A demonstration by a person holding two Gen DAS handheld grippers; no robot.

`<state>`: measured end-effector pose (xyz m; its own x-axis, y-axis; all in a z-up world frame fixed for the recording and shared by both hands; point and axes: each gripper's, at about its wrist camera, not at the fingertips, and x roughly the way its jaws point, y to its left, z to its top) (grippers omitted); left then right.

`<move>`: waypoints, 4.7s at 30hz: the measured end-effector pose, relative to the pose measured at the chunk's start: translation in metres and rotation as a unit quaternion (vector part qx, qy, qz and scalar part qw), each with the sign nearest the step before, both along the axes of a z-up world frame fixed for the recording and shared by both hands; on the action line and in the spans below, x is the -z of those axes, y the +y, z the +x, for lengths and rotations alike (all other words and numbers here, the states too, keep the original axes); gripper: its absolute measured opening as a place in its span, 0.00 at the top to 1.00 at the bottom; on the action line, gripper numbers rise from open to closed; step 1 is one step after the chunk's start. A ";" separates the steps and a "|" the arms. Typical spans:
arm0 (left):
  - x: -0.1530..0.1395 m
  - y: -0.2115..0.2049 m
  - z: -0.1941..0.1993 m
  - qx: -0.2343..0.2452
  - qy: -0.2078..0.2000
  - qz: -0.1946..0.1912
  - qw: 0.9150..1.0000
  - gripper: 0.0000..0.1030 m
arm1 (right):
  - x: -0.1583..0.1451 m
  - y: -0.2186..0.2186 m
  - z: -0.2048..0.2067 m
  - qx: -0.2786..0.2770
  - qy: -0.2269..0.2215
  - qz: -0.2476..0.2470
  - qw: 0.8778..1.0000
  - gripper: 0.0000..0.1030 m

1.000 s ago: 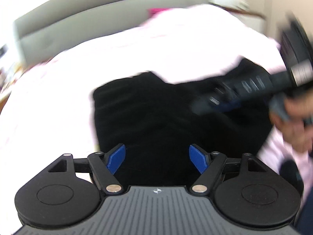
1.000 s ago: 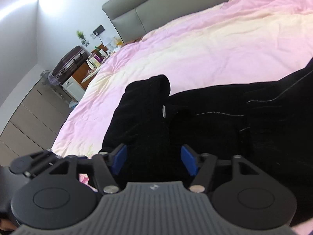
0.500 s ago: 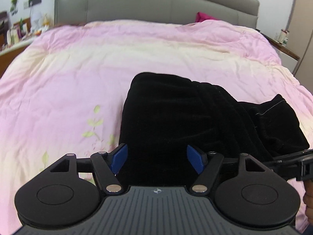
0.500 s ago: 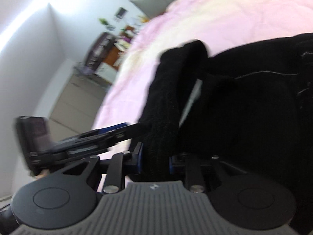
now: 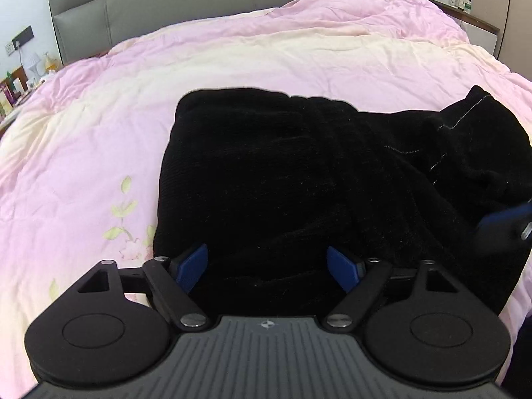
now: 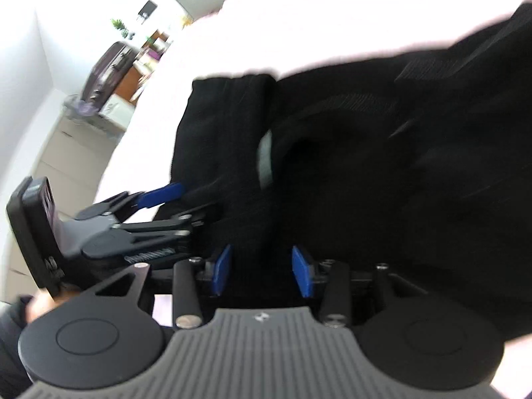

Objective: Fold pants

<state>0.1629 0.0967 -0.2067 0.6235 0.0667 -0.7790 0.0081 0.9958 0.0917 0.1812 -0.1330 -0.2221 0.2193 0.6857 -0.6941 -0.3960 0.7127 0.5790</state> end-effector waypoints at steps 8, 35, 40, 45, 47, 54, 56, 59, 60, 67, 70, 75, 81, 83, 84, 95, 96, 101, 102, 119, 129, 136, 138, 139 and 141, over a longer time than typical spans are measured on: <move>-0.036 -0.046 -0.005 0.041 -0.072 0.014 0.996 0.16 | -0.038 -0.148 -0.018 0.243 -0.075 0.021 0.967 0.44; 0.029 -0.199 0.061 0.132 0.060 -0.060 0.988 0.10 | -0.007 -0.152 -0.009 0.210 -0.076 -0.137 0.965 0.58; 0.031 -0.167 0.053 0.103 0.082 -0.118 0.984 0.11 | 0.016 -0.122 -0.009 0.132 -0.014 -0.208 0.969 0.58; -0.004 -0.156 0.049 0.076 0.031 -0.130 0.988 0.15 | -0.004 -0.150 -0.015 0.197 -0.019 -0.135 0.971 0.58; -0.018 -0.158 0.048 0.079 0.008 -0.140 0.987 0.15 | -0.009 -0.159 -0.017 0.216 -0.023 -0.122 0.968 0.58; -0.031 -0.180 0.055 0.118 -0.018 -0.155 0.981 0.14 | -0.018 -0.171 -0.020 0.238 -0.023 -0.099 0.966 0.55; -0.024 -0.187 0.065 0.117 -0.003 -0.166 0.979 0.14 | -0.020 -0.175 -0.020 0.244 -0.023 -0.091 0.965 0.52; -0.011 -0.193 0.073 0.115 0.024 -0.180 0.977 0.15 | -0.024 -0.188 -0.017 0.252 -0.023 -0.079 0.964 0.49; -0.008 -0.195 0.073 0.116 0.030 -0.181 0.976 0.15 | -0.024 -0.193 -0.015 0.255 -0.024 -0.077 0.964 0.48; 0.011 -0.199 0.073 0.124 0.044 -0.169 0.977 0.15 | -0.009 -0.235 0.007 0.273 -0.003 -0.046 0.961 0.47; 0.017 -0.198 0.079 0.122 0.051 -0.174 0.976 0.15 | 0.007 -0.247 0.018 0.266 0.018 -0.008 0.964 0.46; 0.022 -0.195 0.083 0.131 0.055 -0.178 0.974 0.15 | 0.029 -0.253 0.037 0.252 0.038 0.050 0.966 0.45; 0.027 -0.183 0.086 0.129 0.057 -0.207 0.968 0.15 | 0.048 -0.249 0.057 0.225 0.050 0.087 0.969 0.43; 0.028 -0.178 0.086 0.129 0.055 -0.216 0.966 0.15 | 0.056 -0.248 0.063 0.221 0.057 0.104 0.968 0.42; 0.029 -0.177 0.086 0.130 0.055 -0.219 0.966 0.15 | 0.059 -0.247 0.066 0.219 0.058 0.112 0.967 0.41; 0.030 -0.167 0.087 0.114 0.057 -0.243 0.962 0.18 | 0.073 -0.240 0.075 0.194 0.058 0.144 0.969 0.45; 0.030 -0.165 0.087 0.112 0.058 -0.244 0.962 0.18 | 0.072 -0.237 0.075 0.189 0.057 0.134 0.971 0.49; 0.014 -0.160 0.084 0.106 0.060 -0.236 0.964 0.24 | 0.055 -0.226 0.070 0.204 0.066 0.116 0.970 0.74; 0.008 -0.155 0.082 0.104 0.056 -0.239 0.964 0.24 | 0.046 -0.223 0.067 0.204 0.057 0.124 0.969 0.75; -0.041 0.055 -0.027 -0.040 -0.028 -0.126 0.991 0.17 | -0.102 -0.095 0.002 0.158 -0.131 -0.021 0.979 0.78; -0.006 0.069 -0.035 -0.052 -0.013 -0.135 0.989 0.12 | -0.152 0.007 -0.031 0.104 -0.204 -0.091 0.969 0.78; -0.004 0.105 -0.040 -0.088 -0.019 -0.250 0.964 0.13 | -0.172 0.085 -0.047 0.060 -0.243 -0.119 0.961 0.78; -0.004 0.118 -0.042 -0.105 -0.019 -0.288 0.952 0.15 | -0.172 0.109 -0.050 0.046 -0.250 -0.129 0.959 0.78; -0.003 0.124 -0.043 -0.113 -0.018 -0.306 0.945 0.18 | -0.171 0.122 -0.052 0.037 -0.254 -0.135 0.957 0.78; -0.003 0.137 -0.046 -0.127 -0.014 -0.341 0.931 0.20 | -0.167 0.144 -0.057 0.018 -0.262 -0.145 0.954 0.78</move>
<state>0.1172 0.2334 -0.2040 0.6758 -0.2900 -0.6777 -0.2290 0.7913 -0.5669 0.1242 0.0113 -0.0553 0.6077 0.4667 -0.6426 -0.5485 0.8318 0.0852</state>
